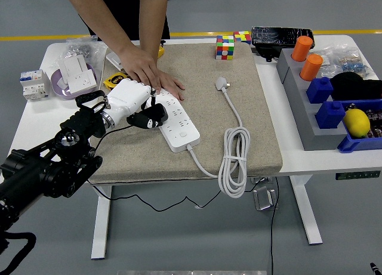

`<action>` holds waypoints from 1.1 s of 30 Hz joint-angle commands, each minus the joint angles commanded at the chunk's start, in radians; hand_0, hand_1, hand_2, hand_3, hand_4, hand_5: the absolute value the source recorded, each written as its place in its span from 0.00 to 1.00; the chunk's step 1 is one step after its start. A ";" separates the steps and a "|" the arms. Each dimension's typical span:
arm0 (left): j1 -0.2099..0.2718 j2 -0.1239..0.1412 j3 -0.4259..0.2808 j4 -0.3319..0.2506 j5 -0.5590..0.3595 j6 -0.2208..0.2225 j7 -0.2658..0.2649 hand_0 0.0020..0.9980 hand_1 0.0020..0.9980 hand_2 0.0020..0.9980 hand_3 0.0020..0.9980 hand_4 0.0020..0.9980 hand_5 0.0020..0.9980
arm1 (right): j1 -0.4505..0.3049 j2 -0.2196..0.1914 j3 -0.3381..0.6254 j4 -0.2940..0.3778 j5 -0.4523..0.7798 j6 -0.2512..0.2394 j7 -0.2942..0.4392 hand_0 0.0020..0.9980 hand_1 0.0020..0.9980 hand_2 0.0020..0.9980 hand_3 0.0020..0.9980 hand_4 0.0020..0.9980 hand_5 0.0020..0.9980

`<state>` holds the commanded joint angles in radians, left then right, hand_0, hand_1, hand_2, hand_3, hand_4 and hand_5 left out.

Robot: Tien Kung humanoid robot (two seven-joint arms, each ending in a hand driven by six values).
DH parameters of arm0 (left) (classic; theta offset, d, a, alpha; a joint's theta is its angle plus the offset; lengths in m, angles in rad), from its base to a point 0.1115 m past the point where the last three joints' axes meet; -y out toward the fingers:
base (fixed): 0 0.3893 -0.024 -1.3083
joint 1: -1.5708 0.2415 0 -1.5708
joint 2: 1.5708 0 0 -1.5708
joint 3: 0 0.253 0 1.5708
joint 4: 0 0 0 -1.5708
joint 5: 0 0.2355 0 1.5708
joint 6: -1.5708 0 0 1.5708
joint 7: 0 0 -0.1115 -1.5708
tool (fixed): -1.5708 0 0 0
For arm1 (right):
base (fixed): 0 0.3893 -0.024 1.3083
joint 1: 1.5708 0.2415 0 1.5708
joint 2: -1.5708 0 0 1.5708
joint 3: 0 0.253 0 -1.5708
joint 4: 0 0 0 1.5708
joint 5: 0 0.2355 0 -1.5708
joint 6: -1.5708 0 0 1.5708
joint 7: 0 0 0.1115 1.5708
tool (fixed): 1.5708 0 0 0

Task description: Pick up the plug,place it near the board,insert it into the board,press the button

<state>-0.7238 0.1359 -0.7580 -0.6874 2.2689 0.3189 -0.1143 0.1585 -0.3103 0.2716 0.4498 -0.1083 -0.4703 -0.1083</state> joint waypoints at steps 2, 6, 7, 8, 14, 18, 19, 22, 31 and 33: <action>0.000 0.000 0.003 0.000 0.000 0.000 0.000 0.38 0.42 0.33 0.36 0.62 0.22 | 0.000 0.000 0.000 0.000 0.000 0.000 0.000 0.90 0.83 0.79 0.80 1.00 1.00; 0.001 0.001 0.006 0.002 0.000 0.001 0.000 0.38 0.42 0.33 0.36 0.62 0.22 | 0.000 0.000 0.000 0.000 0.000 0.000 0.000 0.90 0.83 0.79 0.80 1.00 1.00; 0.001 0.000 0.007 0.002 0.000 0.001 0.000 0.38 0.42 0.33 0.36 0.62 0.22 | 0.000 0.000 0.000 0.000 0.000 0.000 0.000 0.90 0.83 0.79 0.80 1.00 1.00; 0.001 0.000 0.007 0.003 0.000 0.001 0.000 0.38 0.42 0.33 0.36 0.62 0.22 | -0.001 -0.001 -0.001 0.000 0.001 0.000 0.000 0.90 0.83 0.79 0.80 1.00 1.00; 0.001 0.000 0.013 0.007 0.000 0.002 0.000 0.38 0.42 0.33 0.36 0.62 0.22 | -0.002 -0.002 -0.002 0.001 0.002 0.001 0.000 0.90 0.83 0.79 0.80 1.00 1.00; 0.001 -0.001 0.013 0.009 0.000 0.005 -0.001 0.38 0.42 0.33 0.36 0.62 0.22 | -0.003 -0.002 -0.002 0.001 0.002 0.000 0.001 0.90 0.83 0.79 0.80 1.00 1.00; 0.001 -0.001 0.013 0.010 0.000 0.005 -0.001 0.38 0.42 0.33 0.36 0.62 0.22 | -0.003 -0.001 -0.002 0.001 0.002 0.000 0.001 0.90 0.83 0.79 0.80 1.00 1.00; 0.002 -0.002 0.013 0.013 0.000 0.005 0.000 0.38 0.42 0.34 0.36 0.62 0.22 | -0.004 -0.002 -0.003 0.001 0.002 0.001 0.001 0.90 0.83 0.79 0.80 1.00 1.00; -0.003 -0.001 0.013 0.016 0.000 -0.001 0.002 0.38 0.43 0.35 0.38 0.63 0.23 | -0.004 -0.001 -0.001 0.000 0.005 0.004 0.000 0.90 0.83 0.79 0.80 1.00 1.00; -0.004 0.000 0.012 0.016 0.000 -0.003 0.003 0.38 0.43 0.35 0.38 0.63 0.23 | -0.003 -0.001 -0.001 -0.001 0.008 0.005 -0.001 0.90 0.83 0.79 0.80 1.00 1.00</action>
<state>-0.7279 0.1354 -0.7465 -0.6710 2.2689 0.3163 -0.1117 0.1556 -0.3115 0.2708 0.4493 -0.1007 -0.4651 -0.1091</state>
